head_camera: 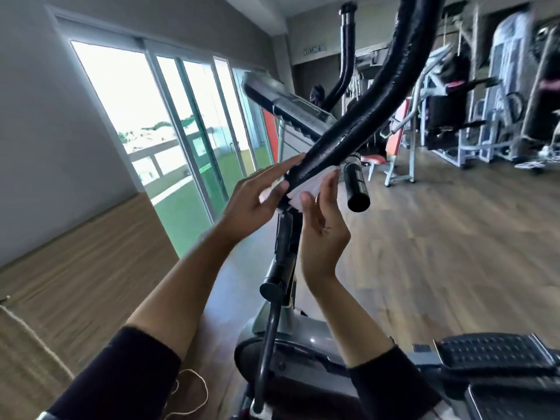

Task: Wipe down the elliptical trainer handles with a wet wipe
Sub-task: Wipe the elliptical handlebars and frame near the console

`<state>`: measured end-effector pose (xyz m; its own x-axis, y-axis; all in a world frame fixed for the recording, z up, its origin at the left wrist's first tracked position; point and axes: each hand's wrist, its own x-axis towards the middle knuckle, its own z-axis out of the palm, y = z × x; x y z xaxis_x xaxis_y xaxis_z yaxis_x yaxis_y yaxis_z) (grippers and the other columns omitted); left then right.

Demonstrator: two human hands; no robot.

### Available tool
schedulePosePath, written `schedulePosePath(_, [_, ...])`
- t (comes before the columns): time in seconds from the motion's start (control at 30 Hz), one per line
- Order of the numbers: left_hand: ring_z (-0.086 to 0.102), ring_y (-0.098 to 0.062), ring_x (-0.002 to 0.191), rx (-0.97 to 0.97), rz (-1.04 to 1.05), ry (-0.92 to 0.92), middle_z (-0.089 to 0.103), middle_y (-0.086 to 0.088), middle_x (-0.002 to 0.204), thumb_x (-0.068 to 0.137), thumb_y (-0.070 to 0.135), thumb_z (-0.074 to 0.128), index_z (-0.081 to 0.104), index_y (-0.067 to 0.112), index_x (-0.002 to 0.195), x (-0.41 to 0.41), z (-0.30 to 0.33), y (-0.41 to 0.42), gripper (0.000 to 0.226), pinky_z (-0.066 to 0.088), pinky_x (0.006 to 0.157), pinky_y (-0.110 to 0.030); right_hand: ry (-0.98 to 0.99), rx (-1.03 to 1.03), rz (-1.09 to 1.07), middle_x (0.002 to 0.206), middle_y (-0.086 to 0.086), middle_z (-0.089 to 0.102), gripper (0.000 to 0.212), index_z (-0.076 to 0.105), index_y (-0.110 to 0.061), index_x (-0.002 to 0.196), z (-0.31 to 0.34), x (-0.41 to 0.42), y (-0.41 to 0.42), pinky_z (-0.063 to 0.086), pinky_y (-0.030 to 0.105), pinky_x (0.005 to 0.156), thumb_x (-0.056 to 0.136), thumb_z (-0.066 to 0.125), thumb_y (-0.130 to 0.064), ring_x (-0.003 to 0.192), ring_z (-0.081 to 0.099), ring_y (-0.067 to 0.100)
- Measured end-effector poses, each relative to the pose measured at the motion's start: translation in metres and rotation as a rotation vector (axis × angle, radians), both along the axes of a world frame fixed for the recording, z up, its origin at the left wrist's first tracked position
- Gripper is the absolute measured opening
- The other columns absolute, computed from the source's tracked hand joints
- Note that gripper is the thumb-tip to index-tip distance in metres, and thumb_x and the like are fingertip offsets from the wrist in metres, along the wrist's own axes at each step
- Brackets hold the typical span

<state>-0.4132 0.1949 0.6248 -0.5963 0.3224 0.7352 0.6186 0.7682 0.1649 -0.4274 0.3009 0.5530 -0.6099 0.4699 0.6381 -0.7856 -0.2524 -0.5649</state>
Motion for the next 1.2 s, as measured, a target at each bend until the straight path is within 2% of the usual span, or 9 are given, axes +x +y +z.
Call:
schedulePosePath(0.23, [0.049, 0.002, 0.127, 0.075, -0.18, -0.018, 0.052, 0.021, 0.135, 0.1, 0.018, 0.05, 0.051, 0.022, 0.138, -0.016, -0.002, -0.012, 0.038, 0.042, 0.107, -0.027, 0.003, -0.005, -0.135, 0.14, -0.004, 0.038, 0.052, 0.036, -0.009, 0.135, 0.002, -0.004, -0.007, 0.033, 0.007, 0.101, 0.089, 0.059, 0.003, 0.13, 0.035, -0.007])
schedulePosePath(0.37, [0.053, -0.005, 0.126, 0.104, -0.323, -0.038, 0.053, 0.023, 0.135, 0.1, 0.034, 0.047, 0.051, 0.023, 0.137, -0.033, -0.005, -0.021, 0.039, 0.045, 0.102, -0.025, -0.009, 0.035, -0.248, 0.142, -0.006, 0.039, 0.055, 0.036, -0.017, 0.136, -0.009, -0.006, -0.028, 0.036, 0.019, 0.105, 0.09, 0.06, 0.0, 0.134, 0.037, 0.003])
schedulePosePath(0.5, [0.056, -0.012, 0.125, 0.08, -0.469, -0.053, 0.055, 0.01, 0.136, 0.1, 0.031, 0.048, 0.051, 0.013, 0.137, -0.048, 0.0, -0.031, 0.041, 0.048, 0.103, -0.035, -0.056, -0.049, -0.236, 0.146, -0.004, 0.037, 0.053, 0.038, -0.024, 0.136, -0.004, -0.003, -0.037, 0.035, 0.029, 0.109, 0.093, 0.057, -0.001, 0.137, 0.034, 0.01])
schedulePosePath(0.63, [0.053, -0.003, 0.126, 0.109, -0.565, -0.193, 0.054, 0.024, 0.134, 0.098, 0.025, 0.049, 0.049, 0.033, 0.136, -0.059, 0.0, -0.037, 0.039, 0.045, 0.101, -0.021, -0.036, -0.008, -0.358, 0.147, -0.011, 0.031, 0.054, 0.033, -0.025, 0.14, 0.001, -0.003, -0.045, 0.031, 0.022, 0.111, 0.095, 0.052, -0.002, 0.14, 0.028, 0.012])
schedulePosePath(0.7, [0.054, 0.001, 0.122, 0.151, -0.596, -0.232, 0.059, 0.015, 0.131, 0.097, 0.02, 0.05, 0.052, 0.029, 0.135, -0.062, -0.001, -0.036, 0.039, 0.045, 0.099, -0.017, -0.051, 0.049, -0.434, 0.15, -0.01, 0.026, 0.06, 0.028, -0.033, 0.143, 0.001, -0.002, -0.053, 0.028, 0.026, 0.113, 0.096, 0.05, -0.004, 0.141, 0.026, 0.014])
schedulePosePath(0.8, [0.058, 0.012, 0.107, 0.179, -0.645, -0.23, 0.067, 0.013, 0.116, 0.096, 0.012, 0.05, 0.053, 0.021, 0.133, -0.067, -0.003, -0.035, 0.039, 0.045, 0.093, -0.011, -0.058, 0.108, -0.501, 0.154, -0.002, 0.022, 0.058, 0.025, -0.026, 0.145, -0.001, -0.002, -0.059, 0.026, 0.03, 0.115, 0.097, 0.047, -0.001, 0.143, 0.022, 0.014])
schedulePosePath(0.97, [0.058, 0.006, 0.114, 0.217, -0.695, -0.289, 0.062, 0.016, 0.122, 0.094, 0.009, 0.047, 0.053, 0.032, 0.129, -0.07, -0.002, -0.03, 0.043, 0.045, 0.098, -0.015, -0.117, 0.091, -0.563, 0.154, 0.001, 0.022, 0.05, 0.023, -0.023, 0.144, 0.022, -0.002, -0.045, 0.028, 0.037, 0.115, 0.1, 0.043, -0.011, 0.143, 0.022, 0.015])
schedulePosePath(1.1, [0.057, 0.006, 0.112, 0.247, -0.75, -0.33, 0.064, 0.007, 0.122, 0.095, -0.004, 0.046, 0.056, 0.027, 0.129, -0.071, 0.003, -0.026, 0.046, 0.041, 0.096, -0.008, -0.134, 0.124, -0.58, 0.154, -0.001, 0.021, 0.048, 0.027, -0.014, 0.145, 0.026, 0.002, -0.041, 0.026, 0.022, 0.113, 0.1, 0.044, -0.011, 0.142, 0.021, 0.007])
schedulePosePath(1.2, [0.055, 0.008, 0.115, 0.234, -0.763, -0.29, 0.059, 0.014, 0.127, 0.098, 0.004, 0.047, 0.054, 0.028, 0.131, -0.073, 0.005, -0.02, 0.042, 0.04, 0.095, -0.007, -0.153, 0.171, -0.562, 0.154, 0.0, 0.021, 0.049, 0.028, -0.012, 0.145, 0.023, 0.006, -0.043, 0.026, 0.024, 0.114, 0.099, 0.045, -0.009, 0.142, 0.021, 0.009])
